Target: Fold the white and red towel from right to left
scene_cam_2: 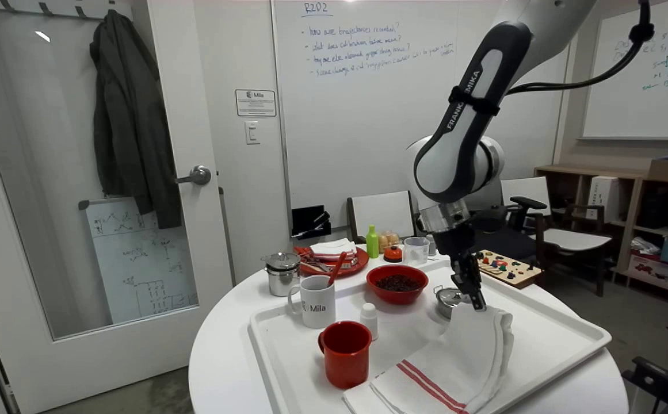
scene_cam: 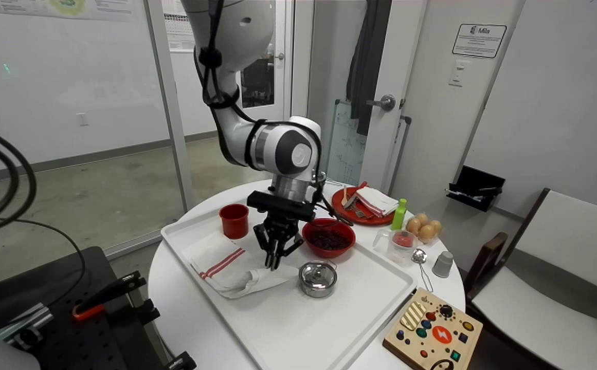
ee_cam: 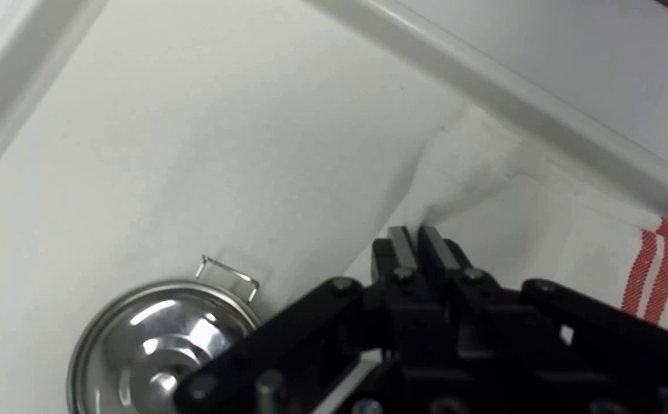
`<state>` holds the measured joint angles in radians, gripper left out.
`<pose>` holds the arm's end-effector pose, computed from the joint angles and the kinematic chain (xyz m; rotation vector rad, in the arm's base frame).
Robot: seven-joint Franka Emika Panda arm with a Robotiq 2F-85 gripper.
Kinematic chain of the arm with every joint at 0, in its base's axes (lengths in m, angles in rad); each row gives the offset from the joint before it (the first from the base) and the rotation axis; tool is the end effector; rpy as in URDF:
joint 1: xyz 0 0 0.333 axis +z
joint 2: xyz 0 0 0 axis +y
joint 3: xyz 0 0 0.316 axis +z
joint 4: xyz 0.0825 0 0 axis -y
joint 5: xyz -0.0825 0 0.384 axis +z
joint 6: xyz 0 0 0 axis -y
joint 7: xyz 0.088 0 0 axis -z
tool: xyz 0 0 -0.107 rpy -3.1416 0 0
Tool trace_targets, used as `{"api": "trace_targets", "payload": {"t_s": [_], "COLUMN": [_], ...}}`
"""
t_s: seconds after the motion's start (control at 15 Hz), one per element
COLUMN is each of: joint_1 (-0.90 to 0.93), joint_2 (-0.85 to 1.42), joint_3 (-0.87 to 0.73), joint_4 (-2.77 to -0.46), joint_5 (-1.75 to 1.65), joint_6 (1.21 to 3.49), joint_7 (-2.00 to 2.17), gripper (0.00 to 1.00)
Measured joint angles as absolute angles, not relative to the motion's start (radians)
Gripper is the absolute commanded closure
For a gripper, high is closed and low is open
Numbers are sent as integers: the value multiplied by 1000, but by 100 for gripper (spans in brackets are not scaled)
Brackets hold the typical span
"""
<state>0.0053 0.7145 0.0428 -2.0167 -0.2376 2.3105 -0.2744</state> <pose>0.5350 0.0230 0.0653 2.9115 0.7677 -0.6497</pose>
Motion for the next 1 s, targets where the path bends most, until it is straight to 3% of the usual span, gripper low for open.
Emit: {"api": "trace_targets", "payload": {"t_s": [1.0], "joint_1": [115], "joint_2": [602], "joint_3": [84], "joint_4": [-2182], "joint_5": [-600], "joint_6": [2344], "joint_7": [-482], "gripper": [89]}}
